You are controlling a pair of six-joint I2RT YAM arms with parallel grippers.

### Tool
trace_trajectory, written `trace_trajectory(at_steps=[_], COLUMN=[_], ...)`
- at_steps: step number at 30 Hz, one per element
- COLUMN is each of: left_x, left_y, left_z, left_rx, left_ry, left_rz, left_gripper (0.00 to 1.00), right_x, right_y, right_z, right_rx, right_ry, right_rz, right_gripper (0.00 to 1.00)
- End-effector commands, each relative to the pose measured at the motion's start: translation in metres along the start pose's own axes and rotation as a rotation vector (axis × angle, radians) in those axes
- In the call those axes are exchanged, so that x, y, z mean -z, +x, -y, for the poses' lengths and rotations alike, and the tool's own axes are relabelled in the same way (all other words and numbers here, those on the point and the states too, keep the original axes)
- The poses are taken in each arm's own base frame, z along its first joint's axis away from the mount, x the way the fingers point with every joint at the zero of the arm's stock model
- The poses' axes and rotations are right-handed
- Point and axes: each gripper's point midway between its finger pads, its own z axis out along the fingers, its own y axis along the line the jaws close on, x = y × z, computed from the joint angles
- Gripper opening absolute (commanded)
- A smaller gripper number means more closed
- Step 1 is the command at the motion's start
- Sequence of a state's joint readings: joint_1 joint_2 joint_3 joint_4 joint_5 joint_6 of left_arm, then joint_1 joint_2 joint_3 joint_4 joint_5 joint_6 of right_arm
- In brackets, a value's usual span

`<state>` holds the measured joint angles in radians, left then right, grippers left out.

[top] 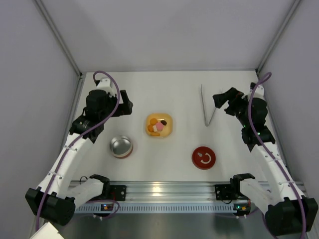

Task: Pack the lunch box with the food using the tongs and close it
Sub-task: Pick up the clamp at the center of the board.

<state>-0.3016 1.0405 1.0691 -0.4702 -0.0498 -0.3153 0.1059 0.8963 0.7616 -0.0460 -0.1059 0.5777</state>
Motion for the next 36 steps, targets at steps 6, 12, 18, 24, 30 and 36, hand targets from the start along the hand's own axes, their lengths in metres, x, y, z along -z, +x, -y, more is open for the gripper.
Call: trace_trajectory(at_steps=[6, 12, 18, 24, 30, 36], left_x=[-0.001, 0.000, -0.003, 0.000, -0.001, -0.002], left_y=[-0.015, -0.015, -0.012, -0.014, -0.012, -0.009], left_z=[0.001, 0.001, 0.002, -0.002, 0.001, 0.001], left_rx=[0.006, 0.011, 0.014, 0.007, 0.002, 0.003], left_ry=[0.001, 0.000, 0.005, -0.017, 0.003, 0.002], left_rz=[0.062, 0.059, 0.043, 0.047, 0.037, 0.025], left_gripper=[0.99, 0.99, 0.99, 0.99, 0.99, 0.99], right_x=[-0.003, -0.018, -0.073, -0.132, -0.153, -0.149], right_y=[-0.033, -0.032, -0.026, 0.002, 0.055, 0.088], right_z=[-0.013, 0.009, 0.045, 0.069, 0.083, 0.083], right_rx=[0.035, 0.085, 0.126, 0.219, 0.279, 0.315], right_ry=[-0.018, 0.124, 0.344, 0.479, 0.493, 0.482], right_rz=[0.068, 0.034, -0.080, -0.226, -0.391, -0.457], right_gripper=[0.99, 1.00, 0.99, 0.99, 0.99, 0.99])
